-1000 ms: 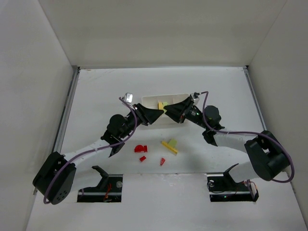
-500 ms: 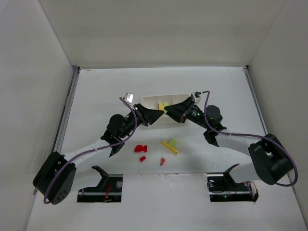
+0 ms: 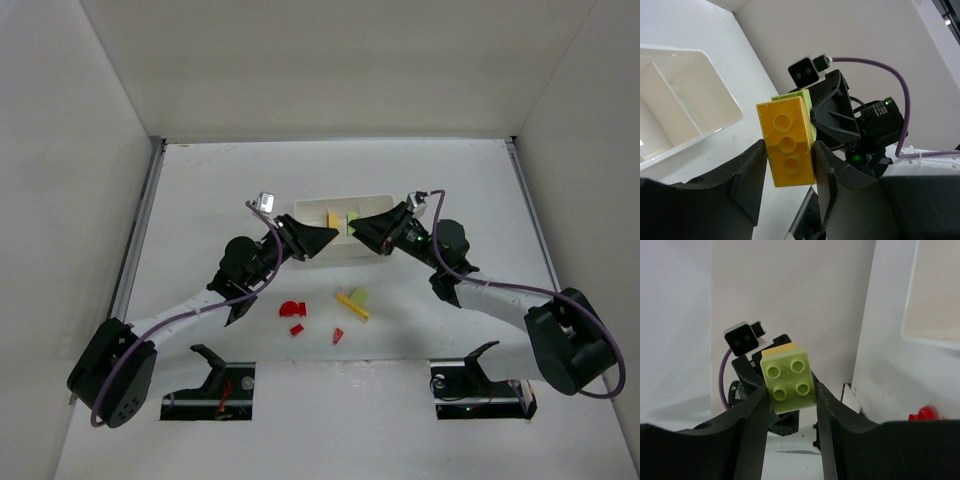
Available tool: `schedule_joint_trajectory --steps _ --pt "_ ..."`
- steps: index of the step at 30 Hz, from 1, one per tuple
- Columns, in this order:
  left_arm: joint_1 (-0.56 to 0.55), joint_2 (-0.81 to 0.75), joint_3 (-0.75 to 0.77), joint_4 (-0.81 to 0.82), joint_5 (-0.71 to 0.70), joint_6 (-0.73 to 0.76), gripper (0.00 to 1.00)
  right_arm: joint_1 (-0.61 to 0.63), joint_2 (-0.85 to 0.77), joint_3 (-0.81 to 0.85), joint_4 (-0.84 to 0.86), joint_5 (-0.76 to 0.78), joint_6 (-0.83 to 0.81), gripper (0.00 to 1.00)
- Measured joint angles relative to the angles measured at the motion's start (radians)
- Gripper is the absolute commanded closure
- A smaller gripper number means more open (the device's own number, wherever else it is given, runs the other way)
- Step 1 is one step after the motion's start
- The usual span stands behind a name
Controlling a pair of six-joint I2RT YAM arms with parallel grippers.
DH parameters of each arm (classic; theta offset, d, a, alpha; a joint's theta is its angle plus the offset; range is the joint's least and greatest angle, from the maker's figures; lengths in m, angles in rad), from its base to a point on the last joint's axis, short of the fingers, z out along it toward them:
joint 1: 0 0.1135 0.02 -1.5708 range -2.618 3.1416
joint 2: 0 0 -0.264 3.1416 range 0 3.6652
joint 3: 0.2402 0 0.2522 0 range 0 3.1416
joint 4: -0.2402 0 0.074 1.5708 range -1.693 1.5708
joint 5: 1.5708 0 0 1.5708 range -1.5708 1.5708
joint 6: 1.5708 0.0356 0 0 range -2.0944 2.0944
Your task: Sort the legos into containers by color
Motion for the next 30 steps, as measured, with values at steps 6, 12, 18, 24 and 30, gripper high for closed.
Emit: schedule_joint_trajectory --steps 6,12,18,24,30 --pt "0.010 -0.024 0.000 -0.002 -0.008 0.003 0.89 -0.034 -0.008 -0.010 -0.003 0.020 -0.005 0.72" --pt "0.010 -0.017 0.000 -0.012 -0.016 0.008 0.88 -0.062 -0.040 -0.009 -0.083 0.027 -0.086 0.71" --pt "0.006 0.018 0.005 -0.074 -0.057 0.033 0.88 -0.090 -0.119 0.070 -0.422 0.181 -0.346 0.70" --pt "-0.023 0.030 0.038 -0.154 -0.108 0.077 0.87 -0.007 -0.106 0.284 -0.717 0.471 -0.647 0.70" --pt "-0.060 0.033 0.080 -0.234 -0.159 0.137 0.87 0.036 0.036 0.420 -0.852 0.646 -0.837 0.68"
